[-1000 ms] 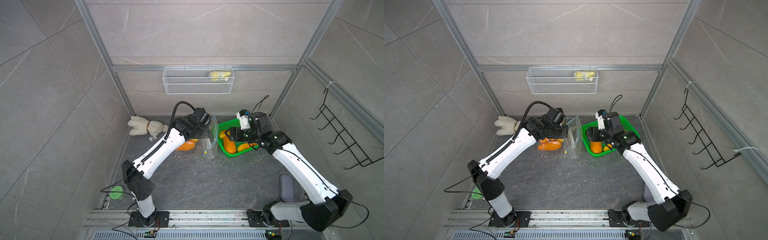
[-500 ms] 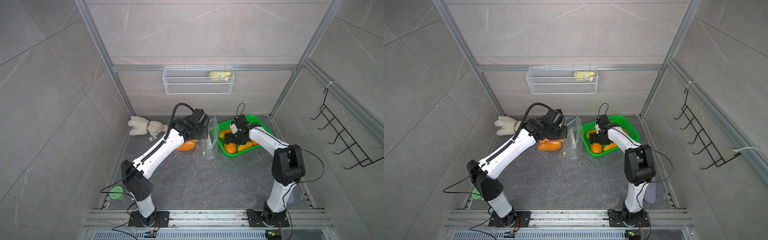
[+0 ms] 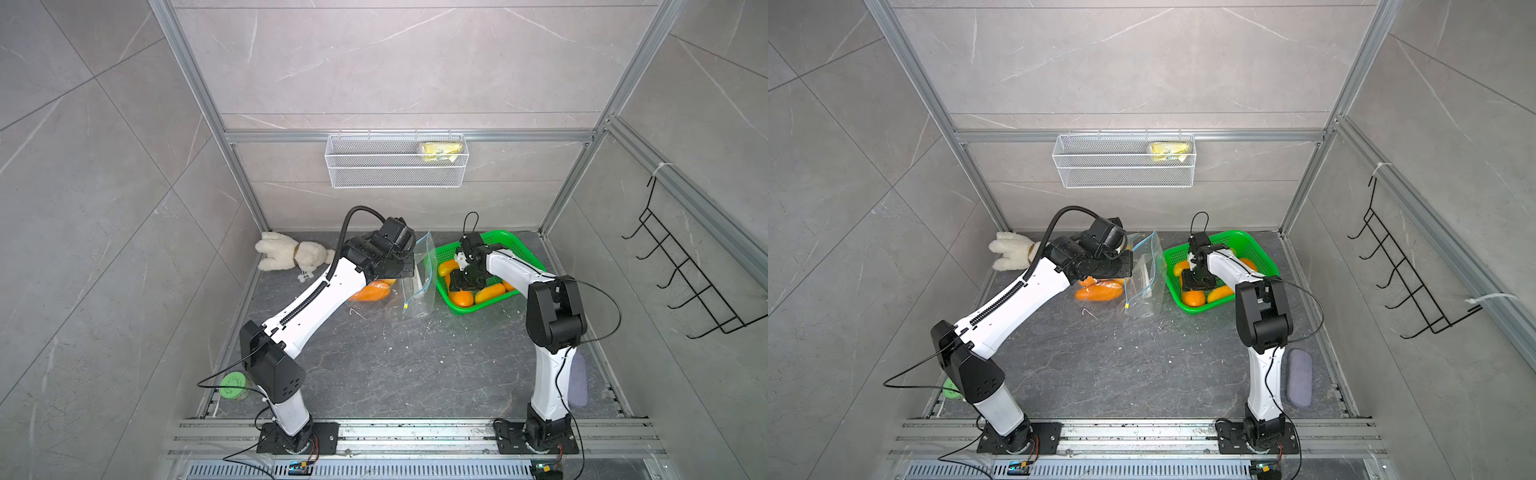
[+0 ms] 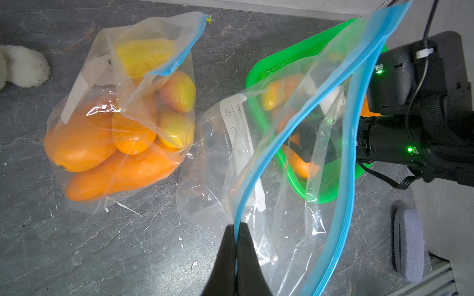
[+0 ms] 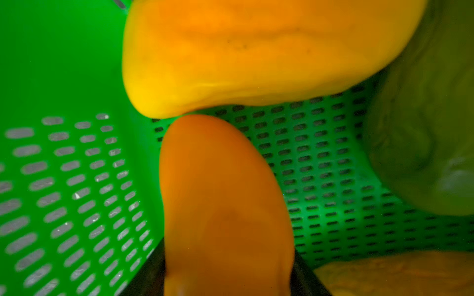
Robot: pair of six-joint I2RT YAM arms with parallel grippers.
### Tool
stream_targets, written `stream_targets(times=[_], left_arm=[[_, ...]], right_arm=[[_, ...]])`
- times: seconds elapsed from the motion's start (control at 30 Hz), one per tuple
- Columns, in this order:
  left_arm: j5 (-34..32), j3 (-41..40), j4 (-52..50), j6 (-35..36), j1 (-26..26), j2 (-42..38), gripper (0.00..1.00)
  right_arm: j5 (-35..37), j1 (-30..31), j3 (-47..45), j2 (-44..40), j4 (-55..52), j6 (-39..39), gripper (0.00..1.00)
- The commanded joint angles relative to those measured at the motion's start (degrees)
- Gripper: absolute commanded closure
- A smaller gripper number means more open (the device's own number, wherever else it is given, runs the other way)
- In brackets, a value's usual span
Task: Place the mango in a zip-top bag and seal the zipper
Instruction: Pick up the mango from the basket, then place the mango in the zipper food storage bag.
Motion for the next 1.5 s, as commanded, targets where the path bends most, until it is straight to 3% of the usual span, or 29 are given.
stream_targets(times=[0.0,0.17,0.3,0.43,0.57,0.7,0.83,1.23,1.3,1.4,1.47], left_arm=[[1.6,0.0,1.5,0.1,0.4,-2.7,1.0],[2.3,0.0,2.2,-0.2,0.4,-2.5,1.0],[3.0,-0.1,2.5,-0.6,0.5,-2.4,1.0],[3.1,-0.4,2.9,-0.8,0.5,-2.5,1.0],[3.3,-0.4,3.3,-1.1,0.8,-2.5,1.0],[3.5,-0.4,3.4,-1.4,1.0,-2.7,1.0],[3.7,-0.7,3.7,-1.5,1.2,-3.2,1.0],[5.5,-1.3,4.7,-2.2,2.6,-4.3,1.0],[6.2,-1.2,4.8,-2.6,3.0,-4.3,1.0],[7.9,0.2,5.0,-3.1,4.0,-4.1,1.0],[9.1,1.8,4.9,-3.3,4.7,-4.0,1.0]], right_arm=[[-1.4,-0.1,-3.8,-8.6,3.2,1.0,0.61],[-6.1,0.0,-14.6,-26.9,14.7,6.1,0.76],[-11.6,1.3,-26.5,-42.6,36.2,14.9,0.84],[-11.1,6.5,-33.4,-48.9,54.2,22.8,0.89],[-4.2,15.0,-36.6,-48.4,67.7,23.7,0.9],[2.3,19.9,-37.1,-41.3,79.8,24.8,0.89],[8.7,20.7,-40.6,-37.3,90.8,24.6,0.91],[11.9,22.0,-47.7,-28.4,112.1,14.0,0.88],[11.8,22.6,-47.3,-27.7,111.6,10.7,0.83],[10.6,22.6,-47.0,-28.7,107.2,9.4,0.59],[10.0,22.6,-46.1,-30.9,102.1,8.5,0.52]])
